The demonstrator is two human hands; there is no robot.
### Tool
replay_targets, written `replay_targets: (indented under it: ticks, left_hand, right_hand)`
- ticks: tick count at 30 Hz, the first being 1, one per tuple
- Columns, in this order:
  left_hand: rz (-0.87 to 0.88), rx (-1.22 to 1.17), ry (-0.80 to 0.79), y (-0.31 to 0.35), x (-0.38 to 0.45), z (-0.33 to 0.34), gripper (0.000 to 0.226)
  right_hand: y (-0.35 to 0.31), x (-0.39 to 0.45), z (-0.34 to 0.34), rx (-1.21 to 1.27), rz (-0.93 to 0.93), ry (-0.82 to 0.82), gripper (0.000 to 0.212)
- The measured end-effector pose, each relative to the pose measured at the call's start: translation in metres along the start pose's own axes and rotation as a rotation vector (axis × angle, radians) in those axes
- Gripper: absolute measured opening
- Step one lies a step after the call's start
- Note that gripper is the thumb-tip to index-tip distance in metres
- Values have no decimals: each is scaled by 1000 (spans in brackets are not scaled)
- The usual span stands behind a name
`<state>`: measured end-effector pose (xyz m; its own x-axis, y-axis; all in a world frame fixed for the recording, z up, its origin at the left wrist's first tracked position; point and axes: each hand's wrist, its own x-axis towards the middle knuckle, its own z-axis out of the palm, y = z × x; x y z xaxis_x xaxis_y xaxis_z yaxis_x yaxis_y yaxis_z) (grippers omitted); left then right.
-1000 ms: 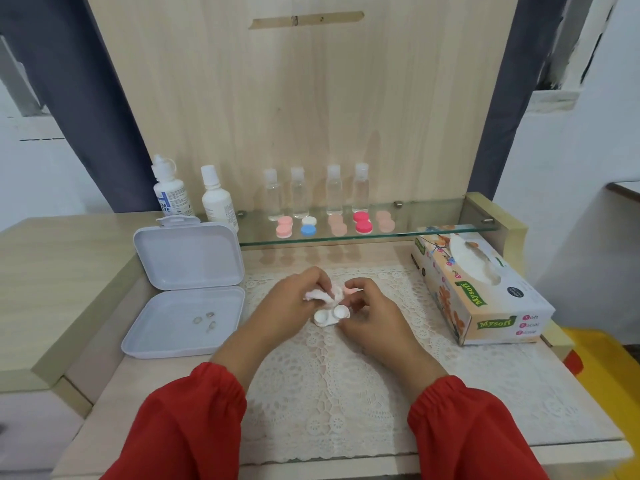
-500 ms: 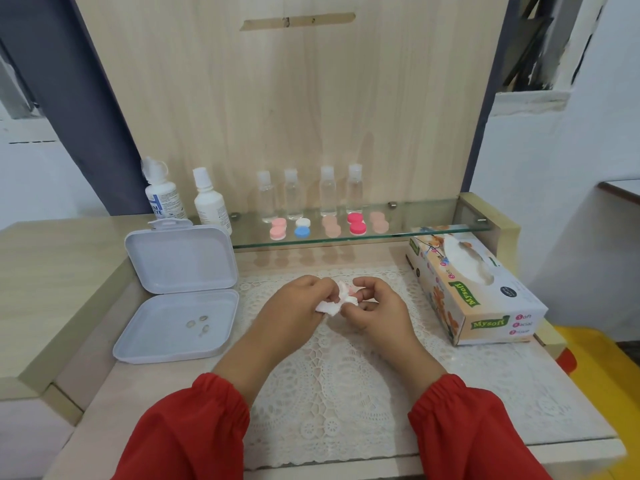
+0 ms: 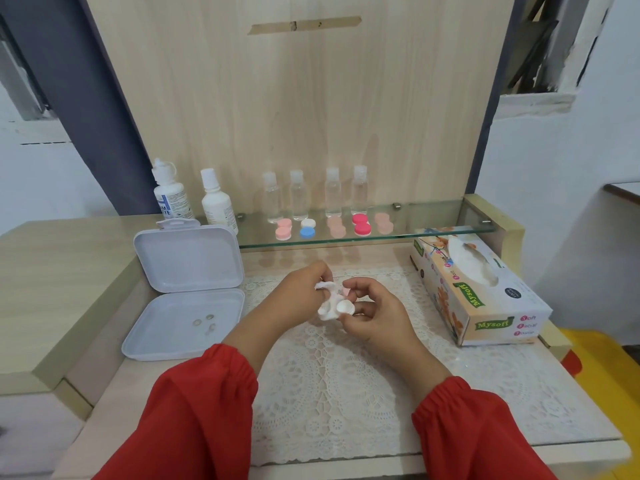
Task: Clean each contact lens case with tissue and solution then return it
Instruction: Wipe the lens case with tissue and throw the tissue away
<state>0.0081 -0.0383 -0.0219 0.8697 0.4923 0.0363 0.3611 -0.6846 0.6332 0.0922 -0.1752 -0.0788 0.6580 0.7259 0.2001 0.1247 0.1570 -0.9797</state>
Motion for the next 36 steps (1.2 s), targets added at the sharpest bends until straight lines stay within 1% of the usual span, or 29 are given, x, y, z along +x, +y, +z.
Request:
replay_targets:
  ticks: [2,4,8,10,12,13,16,17,18,20,21,23,24,27,31,34,36]
  left_hand:
    - [-66,-99,-22,-3,0,-3,18]
    - [-133,-257,-13,-5,-4,-6,19]
    - [-265,-518,102,-3,-17,-6,17]
    - [-282,-609,146,0,-23,3,14]
    - [-273,-651,194,3,-29,15,13]
    - [-252,-629,245,2,-31,21,12]
    - [-115,-460,513,1,-32,27,12]
    - [-43,-414,541,2,-33,28,12]
    - [41,-357,527,3,-33,30,14]
    - [229,-179,487,1,-32,38,16]
    - [315,-79,492,-2,-31,42,16]
    - [433,83,527,-9,-31,47,19]
    - [473,125,553,-12,-30,48,19]
    - [536,133,634,-20,-31,50,19]
    - [549,73,687,-30,-34,50,23]
    - [500,-8,722,-30,-35,48,27]
    - [429,-104,729,-29,-35,47,30]
  right_hand:
    - [-1,0,0,15,-5,0,46]
    - [-1,-1,0,30,-7,5,47]
    - [-1,2,-1,30,-3,48,45]
    - [-2,3,-1,17,-4,85,45]
    - [-3,3,-1,7,-6,103,45]
    - [-3,3,0,6,-5,111,45]
    - [-4,3,-1,5,5,132,43]
    - [-5,3,0,6,11,135,42]
    - [-5,3,0,10,18,136,42]
    - [-5,3,0,39,34,143,40]
    - [-6,3,0,64,43,150,40]
    - [-7,4,-2,107,58,159,39]
    - [-8,4,-2,122,66,159,40]
    - [-10,4,-2,167,75,151,41]
    - [-10,4,-2,188,68,139,41]
    - [-9,6,-3,203,69,151,41]
    - [-8,6,-3,214,64,149,40]
